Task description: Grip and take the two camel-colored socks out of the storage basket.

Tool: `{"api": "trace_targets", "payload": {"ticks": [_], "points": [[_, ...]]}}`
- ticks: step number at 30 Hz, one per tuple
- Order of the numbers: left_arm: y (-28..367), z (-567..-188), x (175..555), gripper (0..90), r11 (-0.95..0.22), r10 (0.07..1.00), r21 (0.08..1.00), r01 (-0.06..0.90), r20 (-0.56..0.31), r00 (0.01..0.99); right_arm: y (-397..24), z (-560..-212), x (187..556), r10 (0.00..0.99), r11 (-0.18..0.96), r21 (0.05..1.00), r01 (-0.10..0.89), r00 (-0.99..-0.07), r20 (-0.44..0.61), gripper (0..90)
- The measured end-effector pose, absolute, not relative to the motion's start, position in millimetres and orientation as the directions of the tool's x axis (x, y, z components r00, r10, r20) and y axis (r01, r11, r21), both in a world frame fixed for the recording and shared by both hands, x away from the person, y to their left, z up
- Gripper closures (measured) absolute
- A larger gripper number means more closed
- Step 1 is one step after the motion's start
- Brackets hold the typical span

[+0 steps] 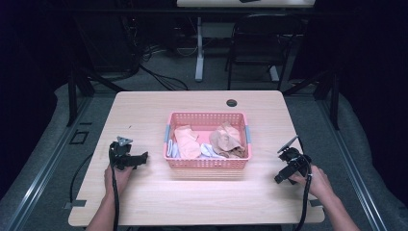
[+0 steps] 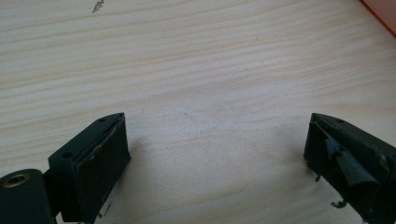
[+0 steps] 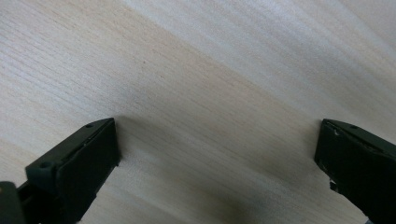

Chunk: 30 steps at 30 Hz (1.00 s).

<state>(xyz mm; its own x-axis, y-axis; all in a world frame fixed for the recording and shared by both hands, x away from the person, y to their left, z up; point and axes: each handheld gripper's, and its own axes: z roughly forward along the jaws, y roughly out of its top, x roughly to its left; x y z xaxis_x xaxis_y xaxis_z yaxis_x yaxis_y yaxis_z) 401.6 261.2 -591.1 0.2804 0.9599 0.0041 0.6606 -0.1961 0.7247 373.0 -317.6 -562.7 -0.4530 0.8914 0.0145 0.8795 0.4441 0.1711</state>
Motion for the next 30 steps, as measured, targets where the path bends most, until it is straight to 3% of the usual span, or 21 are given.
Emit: {"api": "trace_targets", "payload": {"ticks": [2,5,16,17,20,23,30], "points": [[261,-591,402,6.5,-0.196,0.96,0.724,0.661,0.004,0.28,-319,-557,377,0.863,0.504,0.093,0.859,-0.505,-0.015,0.0],[261,-591,402,6.5,-0.196,0.96,0.724,0.661,0.004,0.28,-319,-559,375,0.872,0.487,0.126,0.864,-0.49,-0.004,0.0],[259,-591,401,5.6,-0.196,0.965,0.728,0.657,0.022,0.263,-314,-556,377,0.865,0.502,0.088,0.861,-0.5,-0.044,0.0],[258,-591,401,5.7,-0.196,0.964,0.728,0.656,0.023,0.263,-312,-556,375,0.872,0.488,0.137,0.862,-0.486,-0.051,0.0],[258,-591,401,5.6,-0.196,0.965,0.73,0.654,0.025,0.261,-310,-546,377,0.851,0.526,0.103,0.845,-0.521,-0.072,0.0],[258,-591,401,6.4,-0.194,0.964,0.729,0.656,0.019,0.265,-306,-534,375,0.869,0.491,0.205,0.847,-0.494,-0.04,0.0],[258,-591,400,6.4,-0.202,0.964,0.728,0.655,0.029,0.264,-303,-502,380,0.86,0.5,0.257,0.827,-0.51,-0.034,0.0]]}}
